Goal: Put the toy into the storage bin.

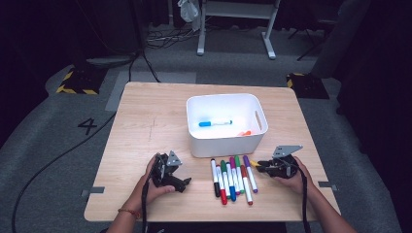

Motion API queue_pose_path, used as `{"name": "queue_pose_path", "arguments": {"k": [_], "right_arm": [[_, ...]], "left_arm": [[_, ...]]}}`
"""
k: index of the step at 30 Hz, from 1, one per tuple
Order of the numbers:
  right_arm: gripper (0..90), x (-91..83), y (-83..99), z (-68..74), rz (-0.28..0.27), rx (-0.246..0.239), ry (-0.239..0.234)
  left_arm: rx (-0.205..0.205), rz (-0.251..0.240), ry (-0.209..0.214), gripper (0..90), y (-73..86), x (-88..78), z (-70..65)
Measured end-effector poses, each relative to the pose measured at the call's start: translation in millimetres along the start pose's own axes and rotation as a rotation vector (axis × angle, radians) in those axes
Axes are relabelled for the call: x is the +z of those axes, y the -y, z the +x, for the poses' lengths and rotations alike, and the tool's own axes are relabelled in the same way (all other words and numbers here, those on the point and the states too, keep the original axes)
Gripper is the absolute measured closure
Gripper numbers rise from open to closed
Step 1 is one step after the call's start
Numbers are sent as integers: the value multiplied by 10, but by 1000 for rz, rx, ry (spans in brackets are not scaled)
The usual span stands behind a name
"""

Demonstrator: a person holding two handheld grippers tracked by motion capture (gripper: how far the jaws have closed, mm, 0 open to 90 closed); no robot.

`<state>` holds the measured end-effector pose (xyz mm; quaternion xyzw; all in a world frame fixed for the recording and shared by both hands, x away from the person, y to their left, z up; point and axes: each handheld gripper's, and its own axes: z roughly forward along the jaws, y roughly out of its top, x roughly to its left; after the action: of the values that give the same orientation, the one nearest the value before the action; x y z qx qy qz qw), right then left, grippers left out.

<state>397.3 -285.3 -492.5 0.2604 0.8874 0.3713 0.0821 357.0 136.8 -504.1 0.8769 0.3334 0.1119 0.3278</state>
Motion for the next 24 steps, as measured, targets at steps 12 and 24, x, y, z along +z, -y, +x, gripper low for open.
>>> {"name": "queue_pose_path", "arguments": {"k": [12, 24], "right_arm": [[749, 76, -76, -20, 0, -28, 28], [749, 143, -156, -29, -12, -33, 29]], "left_arm": [[0, 0, 1, 0, -1, 1, 0], [0, 0, 1, 0, -1, 1, 0]]}}
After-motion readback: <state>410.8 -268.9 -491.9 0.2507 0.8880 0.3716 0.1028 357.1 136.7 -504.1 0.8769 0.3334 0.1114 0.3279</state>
